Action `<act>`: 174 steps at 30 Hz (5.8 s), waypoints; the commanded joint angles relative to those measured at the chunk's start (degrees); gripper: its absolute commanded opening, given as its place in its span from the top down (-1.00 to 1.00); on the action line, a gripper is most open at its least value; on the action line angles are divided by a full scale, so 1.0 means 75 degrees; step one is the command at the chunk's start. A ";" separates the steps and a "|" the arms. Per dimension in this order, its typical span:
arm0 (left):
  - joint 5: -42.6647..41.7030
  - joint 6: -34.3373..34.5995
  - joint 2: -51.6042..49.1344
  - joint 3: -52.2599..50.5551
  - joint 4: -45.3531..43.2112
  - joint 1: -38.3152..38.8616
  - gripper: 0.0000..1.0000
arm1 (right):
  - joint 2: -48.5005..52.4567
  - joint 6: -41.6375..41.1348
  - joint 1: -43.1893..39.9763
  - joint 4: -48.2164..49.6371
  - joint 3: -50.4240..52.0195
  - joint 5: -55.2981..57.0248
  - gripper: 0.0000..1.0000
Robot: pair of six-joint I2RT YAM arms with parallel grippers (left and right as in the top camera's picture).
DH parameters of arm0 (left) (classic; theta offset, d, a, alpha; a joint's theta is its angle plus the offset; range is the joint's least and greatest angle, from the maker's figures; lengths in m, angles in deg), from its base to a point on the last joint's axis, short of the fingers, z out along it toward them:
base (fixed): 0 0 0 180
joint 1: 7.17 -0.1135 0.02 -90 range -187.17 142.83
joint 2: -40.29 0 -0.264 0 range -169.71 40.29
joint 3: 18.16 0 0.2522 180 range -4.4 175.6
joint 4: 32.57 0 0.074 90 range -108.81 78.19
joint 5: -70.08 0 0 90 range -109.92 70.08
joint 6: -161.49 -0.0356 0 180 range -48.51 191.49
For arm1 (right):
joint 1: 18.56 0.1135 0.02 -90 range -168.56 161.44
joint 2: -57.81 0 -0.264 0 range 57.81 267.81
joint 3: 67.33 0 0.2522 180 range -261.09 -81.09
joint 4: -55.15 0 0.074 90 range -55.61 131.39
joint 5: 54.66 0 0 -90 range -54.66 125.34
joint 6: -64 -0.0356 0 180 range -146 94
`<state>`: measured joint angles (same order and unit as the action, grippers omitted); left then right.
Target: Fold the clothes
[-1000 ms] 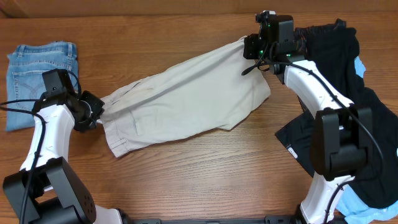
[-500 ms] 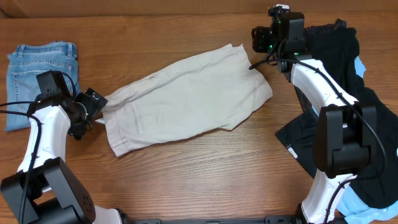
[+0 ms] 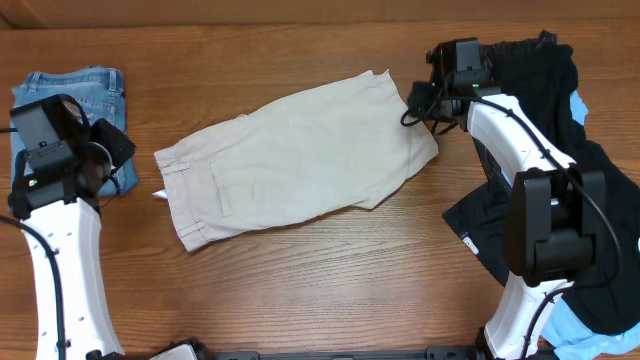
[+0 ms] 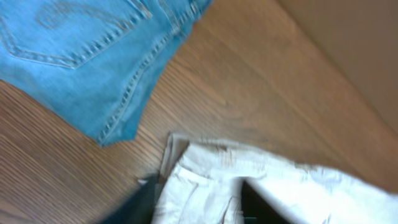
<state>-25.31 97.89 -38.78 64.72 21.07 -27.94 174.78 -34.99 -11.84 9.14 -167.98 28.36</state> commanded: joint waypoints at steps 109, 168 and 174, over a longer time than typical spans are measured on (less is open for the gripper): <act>-0.0606 -0.1891 -0.4584 0.2518 0.3622 0.1023 -0.55 | -0.1478 -0.0554 0.0140 -0.2448 0.0149 0.1443 -0.07; -0.0603 -0.1888 -0.4584 0.2503 0.3474 0.1023 -0.59 | -0.0353 0.0632 0.0140 -0.1070 -0.1953 0.0143 0.92; -0.0603 -0.1891 -0.4584 0.2503 0.3480 0.1023 -0.59 | 0.0393 0.0632 0.0140 -0.1253 -0.1900 0.0146 0.92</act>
<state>-29.17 84.75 -72.68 82.49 47.34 -20.07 174.59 -30.45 -10.68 -0.20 -181.64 28.81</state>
